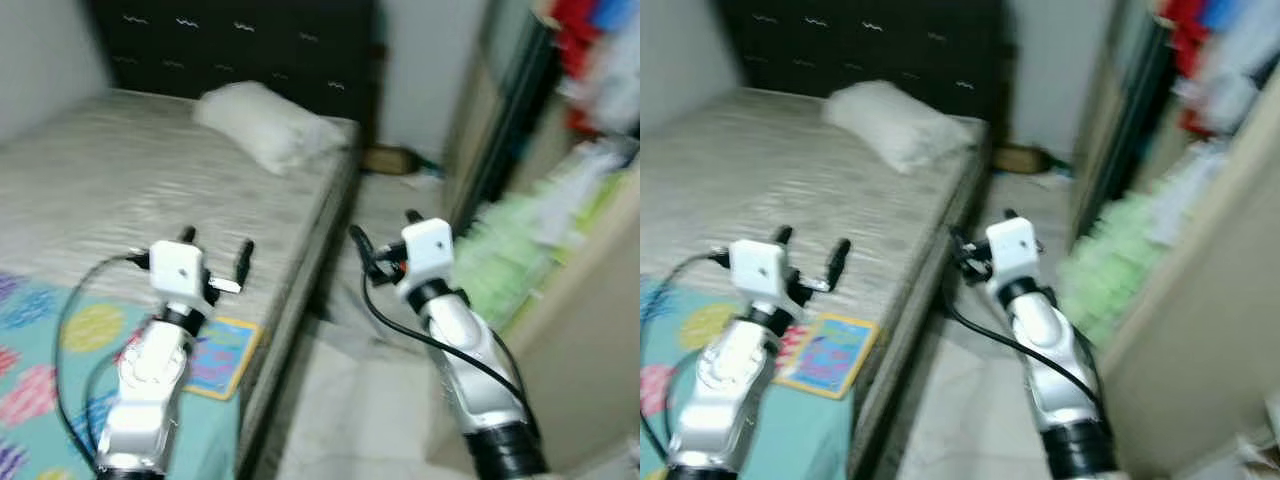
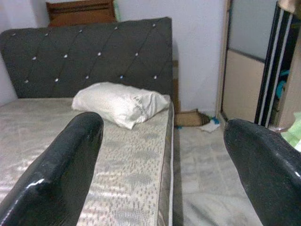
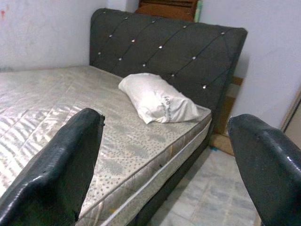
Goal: Clean up the room
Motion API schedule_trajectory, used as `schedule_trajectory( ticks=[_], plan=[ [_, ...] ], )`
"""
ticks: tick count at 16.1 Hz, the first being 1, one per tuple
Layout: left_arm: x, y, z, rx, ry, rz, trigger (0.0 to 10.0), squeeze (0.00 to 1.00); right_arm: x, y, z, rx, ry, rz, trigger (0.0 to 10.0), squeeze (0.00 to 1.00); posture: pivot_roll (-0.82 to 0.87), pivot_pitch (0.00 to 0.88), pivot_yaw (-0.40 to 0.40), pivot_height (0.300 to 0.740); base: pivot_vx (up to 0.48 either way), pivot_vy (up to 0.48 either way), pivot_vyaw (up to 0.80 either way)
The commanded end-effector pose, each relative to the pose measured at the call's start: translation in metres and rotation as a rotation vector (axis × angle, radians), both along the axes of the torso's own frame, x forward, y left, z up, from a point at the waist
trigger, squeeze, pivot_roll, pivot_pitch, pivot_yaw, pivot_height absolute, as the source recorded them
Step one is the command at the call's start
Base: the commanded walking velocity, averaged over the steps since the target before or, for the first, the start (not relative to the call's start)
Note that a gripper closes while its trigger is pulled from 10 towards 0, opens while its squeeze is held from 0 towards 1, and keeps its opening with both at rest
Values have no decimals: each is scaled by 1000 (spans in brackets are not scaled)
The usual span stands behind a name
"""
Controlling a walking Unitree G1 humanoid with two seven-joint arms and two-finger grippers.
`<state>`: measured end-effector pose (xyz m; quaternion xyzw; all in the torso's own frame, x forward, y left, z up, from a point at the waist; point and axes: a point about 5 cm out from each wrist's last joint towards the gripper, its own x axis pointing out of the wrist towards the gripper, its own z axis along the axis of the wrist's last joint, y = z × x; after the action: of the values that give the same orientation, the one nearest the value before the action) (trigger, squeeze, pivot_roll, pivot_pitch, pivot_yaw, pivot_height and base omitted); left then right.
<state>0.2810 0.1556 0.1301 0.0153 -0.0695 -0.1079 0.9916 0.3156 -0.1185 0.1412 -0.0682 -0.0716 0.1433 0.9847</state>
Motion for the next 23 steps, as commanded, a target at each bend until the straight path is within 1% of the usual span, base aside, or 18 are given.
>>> schedule_trajectory(
  ticks=[1, 4, 7, 9, 11, 14, 19, 23],
  plan=[
    [0, 1, 2, 10, -10, 3, 10000, 0, 2, 0, 2, 6, -6, 2, 10000, 0, -18, 0, -48, 740, 0, 0, 800],
    [1, 2, 3, 11, -11, 8, 10000, 0, 3, 0, 3, 9, -8, 3, 10000, 0, -19, 0, -48, 740, 0, 0, 800],
    [1, 2, 4, 15, -14, 21, 10000, 0, 8, -5, 8, 14, -21, -19, 10000, 0, -17, 0, -47, 740, 0, 0, 800],
    [2, 3, 4, 17, -13, 26, 10000, 0, 10, -6, 9, 10, -26, -19, 10000, 0, -16, 0, -48, 740, 0, 0, 800],
    [3, 4, 3, 12, -9, 32, 10000, 0, 10, -4, 10, 6, -31, -12, 10000, 0, -16, 0, -48, 740, 0, 0, 800],
    [3, 3, 3, 11, -7, 36, 10000, 0, 11, -6, 10, 6, -32, -15, 10000, 0, -21, 0, -52, 740, 0, 0, 800],
    [4, 3, 3, 11, -6, 41, 10000, 0, 10, -2, 9, 5, -31, -1, 10000, 0, -21, 0, -53, 740, 0, 0, 800],
    [4, 3, 3, 13, -6, 41, 10000, 0, 10, -2, 7, 5, -25, 3, 10000, 0, -19, 0, -54, 740, 0, 0, 800]
  ],
)
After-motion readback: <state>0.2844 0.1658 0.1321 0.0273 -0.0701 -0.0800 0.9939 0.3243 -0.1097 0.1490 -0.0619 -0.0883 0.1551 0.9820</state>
